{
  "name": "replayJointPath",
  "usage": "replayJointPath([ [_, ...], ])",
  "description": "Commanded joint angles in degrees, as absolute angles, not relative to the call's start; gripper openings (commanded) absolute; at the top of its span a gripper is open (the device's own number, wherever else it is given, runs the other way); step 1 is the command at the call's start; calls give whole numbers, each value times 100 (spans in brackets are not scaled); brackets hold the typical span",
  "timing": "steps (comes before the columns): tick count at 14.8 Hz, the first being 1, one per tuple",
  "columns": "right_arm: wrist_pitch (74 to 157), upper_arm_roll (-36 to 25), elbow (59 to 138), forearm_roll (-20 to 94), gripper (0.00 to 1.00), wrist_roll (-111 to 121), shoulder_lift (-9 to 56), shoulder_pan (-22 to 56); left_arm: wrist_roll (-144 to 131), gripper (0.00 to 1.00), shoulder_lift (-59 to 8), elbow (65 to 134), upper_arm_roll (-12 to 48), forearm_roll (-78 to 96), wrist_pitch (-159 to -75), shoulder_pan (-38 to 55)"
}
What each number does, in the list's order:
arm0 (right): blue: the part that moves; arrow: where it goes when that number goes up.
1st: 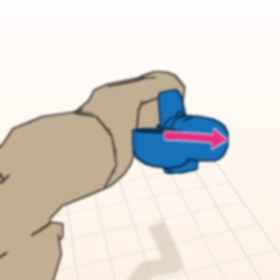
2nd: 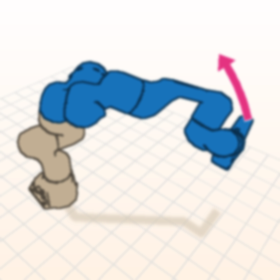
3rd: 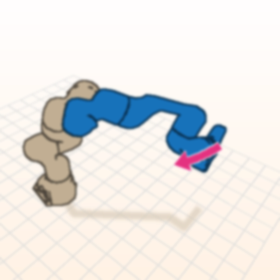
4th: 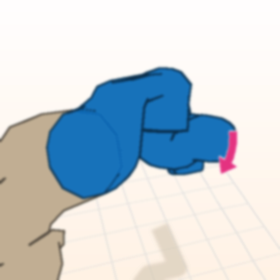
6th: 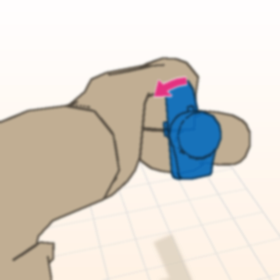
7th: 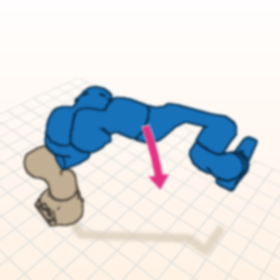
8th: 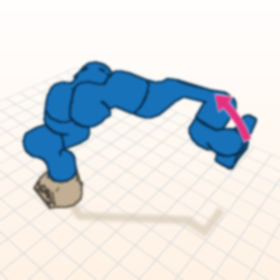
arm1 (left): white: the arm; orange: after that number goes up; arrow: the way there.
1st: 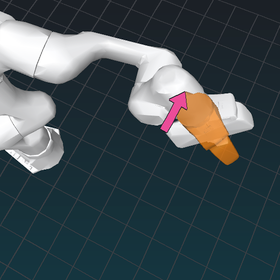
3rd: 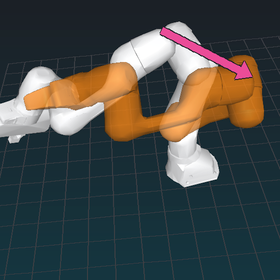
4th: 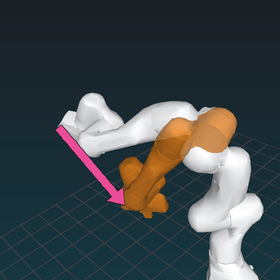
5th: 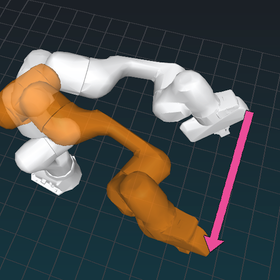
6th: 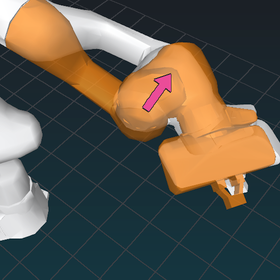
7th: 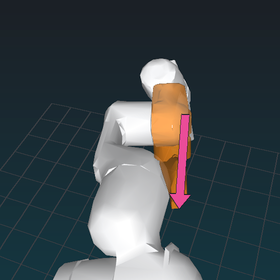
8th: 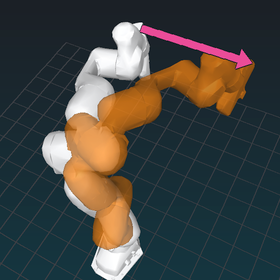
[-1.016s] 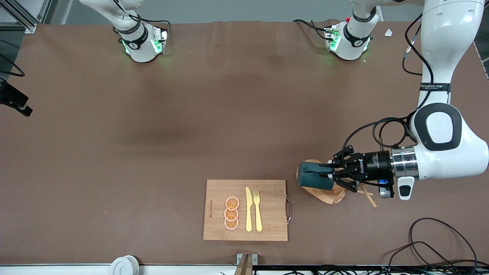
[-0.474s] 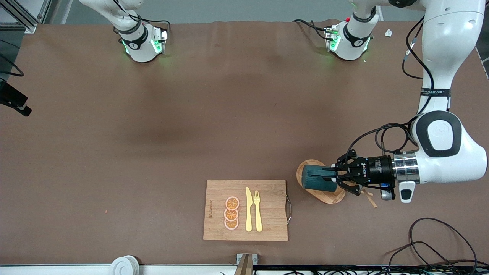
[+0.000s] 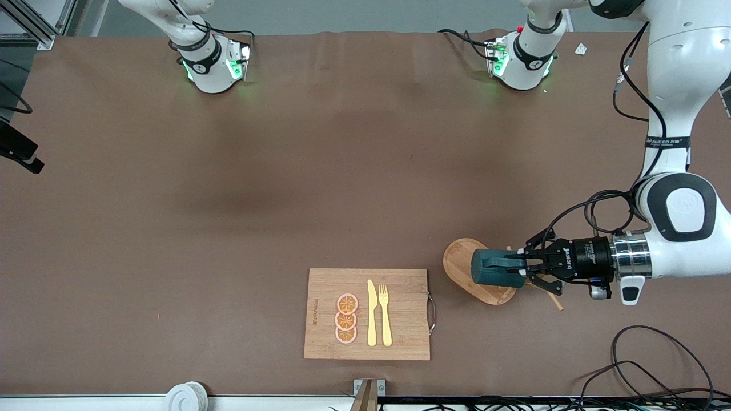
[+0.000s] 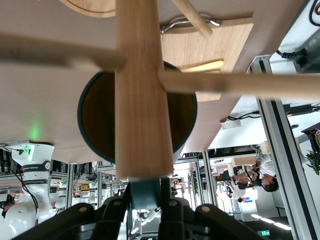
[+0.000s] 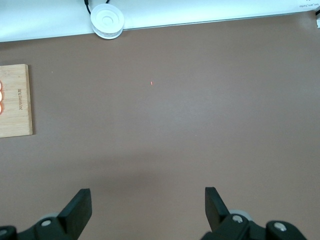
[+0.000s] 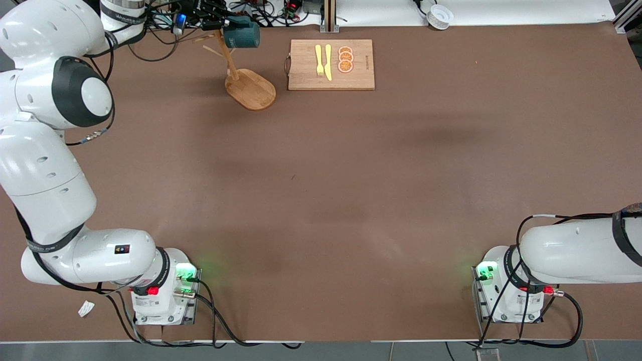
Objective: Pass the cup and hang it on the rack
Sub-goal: 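Hook the mug handle onto a rack peg with the left gripper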
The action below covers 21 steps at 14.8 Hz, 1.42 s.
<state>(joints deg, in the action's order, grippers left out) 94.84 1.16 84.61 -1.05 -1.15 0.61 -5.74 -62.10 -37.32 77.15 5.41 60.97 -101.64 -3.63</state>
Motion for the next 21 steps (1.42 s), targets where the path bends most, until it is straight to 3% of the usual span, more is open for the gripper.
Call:
replayJointPath([
  [1,9422,220,8385,-105,100,-123,88,-729,-6170,2,-3797,7699,571,6240,-10099,-404],
  [11,9422,220,8376,-114,100,-123,88,-729,-6188,3,-3823,7699,571,6267,-10099,-554],
  [14,9422,220,8376,-114,100,-114,79,-729,-6179,9,-3815,7699,571,6258,-10090,-571],
  [15,9422,220,8376,-114,100,-114,79,-738,-6170,26,-3814,7699,571,6249,-10090,-554],
  [18,9422,220,8376,-114,100,-123,79,-730,-6214,95,-3744,7699,589,6188,-9968,-571],
  [19,9422,220,8376,-114,100,-123,88,-729,-6170,100,-3744,7691,589,6196,-9801,-597],
  [21,9422,220,8376,-114,100,-106,79,-738,-6205,100,-3701,7664,554,6188,-9668,-598],
])
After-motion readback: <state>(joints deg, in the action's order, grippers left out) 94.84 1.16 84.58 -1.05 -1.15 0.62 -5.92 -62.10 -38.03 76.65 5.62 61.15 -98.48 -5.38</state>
